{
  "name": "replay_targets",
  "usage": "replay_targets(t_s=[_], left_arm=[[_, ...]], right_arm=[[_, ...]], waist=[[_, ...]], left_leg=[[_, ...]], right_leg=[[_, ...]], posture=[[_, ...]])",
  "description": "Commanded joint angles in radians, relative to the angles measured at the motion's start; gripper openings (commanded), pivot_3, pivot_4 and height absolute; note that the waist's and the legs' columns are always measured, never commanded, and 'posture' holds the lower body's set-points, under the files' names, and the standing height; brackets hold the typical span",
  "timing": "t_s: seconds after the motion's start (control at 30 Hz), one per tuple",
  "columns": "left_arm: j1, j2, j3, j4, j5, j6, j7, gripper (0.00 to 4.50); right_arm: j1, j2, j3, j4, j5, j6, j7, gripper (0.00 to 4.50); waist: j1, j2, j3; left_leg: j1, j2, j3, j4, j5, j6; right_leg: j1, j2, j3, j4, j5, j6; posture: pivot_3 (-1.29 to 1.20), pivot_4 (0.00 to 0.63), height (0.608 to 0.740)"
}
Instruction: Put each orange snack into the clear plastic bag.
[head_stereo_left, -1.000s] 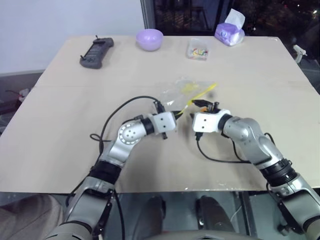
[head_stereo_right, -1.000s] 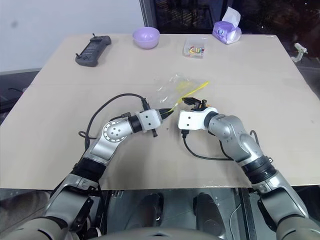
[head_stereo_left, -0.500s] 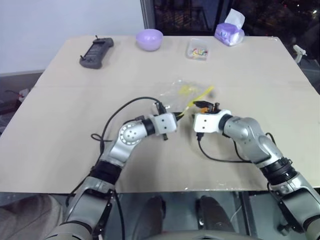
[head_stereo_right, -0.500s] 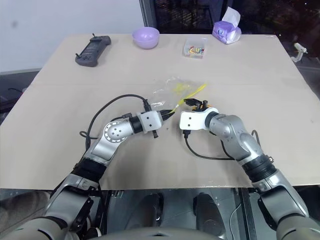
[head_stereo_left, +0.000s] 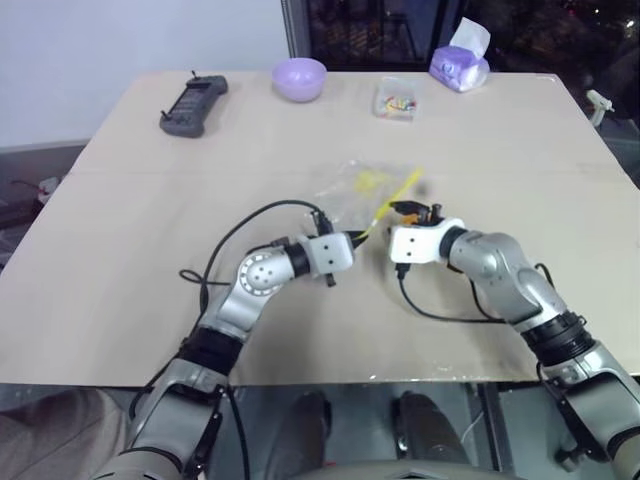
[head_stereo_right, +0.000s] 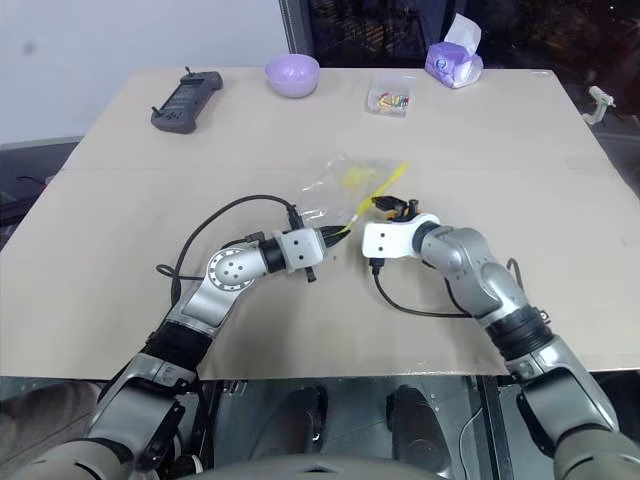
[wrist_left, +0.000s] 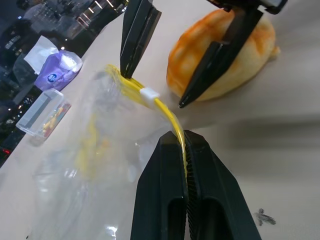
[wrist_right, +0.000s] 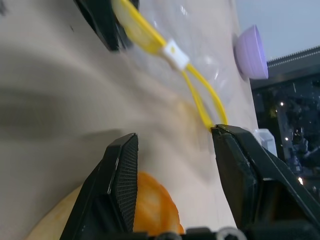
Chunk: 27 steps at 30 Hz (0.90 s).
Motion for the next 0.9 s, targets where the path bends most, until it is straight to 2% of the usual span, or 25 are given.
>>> replay_targets(t_s=[0.03,0.67,0.77,0.9], left_arm=[[0.004,-0.001,-0.001,-0.059,-0.007,-0.007,-0.003,0.00],[0.004,0.018,0.011,-0.052,-0.012,-0.012,-0.004,0.00],[-0.001,0.021,0.019,-0.041,-0.014,-0.014,0.004,0.00],[-0.034,0.011,0.057,-0.005,-0.033,0.001,0.042,0.00]], right_arm=[[-0.028,-0.017,-0.036,0.007,-0.003,-0.007,-0.017,2.55],[-0.068,-0.077,-0.092,0.098,0.016,0.032,-0.048,2.55],[-0.054,-0.066,-0.098,0.072,0.043,0.036,-0.028,2.55],[0.001,-0.041,-0.118,-0.022,0.169,0.054,0.075,2.55]], waist=[[0.000,0.000,0.000],[-0.001,0.000,0.000],[-0.001,0.000,0.000],[0.000,0.000,0.000]], left_leg=[[0.000,0.000,0.000,0.000,0.000,0.000],[0.000,0.000,0.000,0.000,0.000,0.000],[0.000,0.000,0.000,0.000,0.000,0.000],[0.000,0.000,0.000,0.000,0.000,0.000]], right_leg=[[0.000,0.000,0.000,0.000,0.000,0.000],[0.000,0.000,0.000,0.000,0.000,0.000],[0.000,0.000,0.000,0.000,0.000,0.000],[0.000,0.000,0.000,0.000,0.000,0.000]], posture=[[0.00,0.150,0.740],[0.00,0.150,0.740],[0.00,0.150,0.740],[0.00,0.150,0.740]])
